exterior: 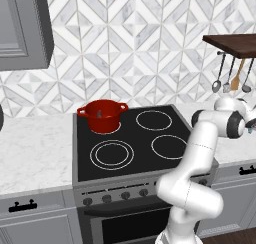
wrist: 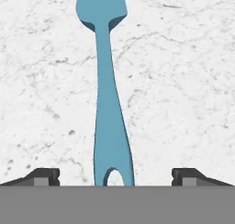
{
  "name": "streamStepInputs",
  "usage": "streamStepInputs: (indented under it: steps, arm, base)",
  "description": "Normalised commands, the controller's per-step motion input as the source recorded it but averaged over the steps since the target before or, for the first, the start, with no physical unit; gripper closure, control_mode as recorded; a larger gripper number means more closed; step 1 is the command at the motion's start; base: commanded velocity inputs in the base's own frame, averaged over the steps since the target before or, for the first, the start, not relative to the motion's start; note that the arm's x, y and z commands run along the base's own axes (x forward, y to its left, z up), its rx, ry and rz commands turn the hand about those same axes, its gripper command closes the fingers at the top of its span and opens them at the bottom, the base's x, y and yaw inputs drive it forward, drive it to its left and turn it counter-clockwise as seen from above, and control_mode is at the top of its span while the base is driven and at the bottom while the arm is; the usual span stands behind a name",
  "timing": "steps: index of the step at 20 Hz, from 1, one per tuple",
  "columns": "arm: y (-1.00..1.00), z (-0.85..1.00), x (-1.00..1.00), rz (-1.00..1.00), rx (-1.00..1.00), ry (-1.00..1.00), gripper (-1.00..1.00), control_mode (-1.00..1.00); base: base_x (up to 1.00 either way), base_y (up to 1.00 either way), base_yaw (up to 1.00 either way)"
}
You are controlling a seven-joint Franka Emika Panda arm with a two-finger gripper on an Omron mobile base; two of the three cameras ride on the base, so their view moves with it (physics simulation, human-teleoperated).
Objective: Put the potato and onion in the pot. Retrieve the spatula and lightly stir the vegetables in the pot.
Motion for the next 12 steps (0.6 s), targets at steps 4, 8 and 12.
streamStepInputs:
  steps: [4, 8, 12]
  arm:
    - [-0.06, -0.21, 0.04, 0.00, 0.00, 0.00, 1.00, -1.00]
    - [0.00, -0.28, 0.00, 0.00, 0.00, 0.03, 1.00, -1.00]
    - [0.12, -0.33, 0.00, 0.03, 0.00, 0.10, 1.00, -1.00]
  base:
    - [0.00, 0.00, 0.00]
    - [0.00, 0.00, 0.00]
    - [0.00, 0.00, 0.00]
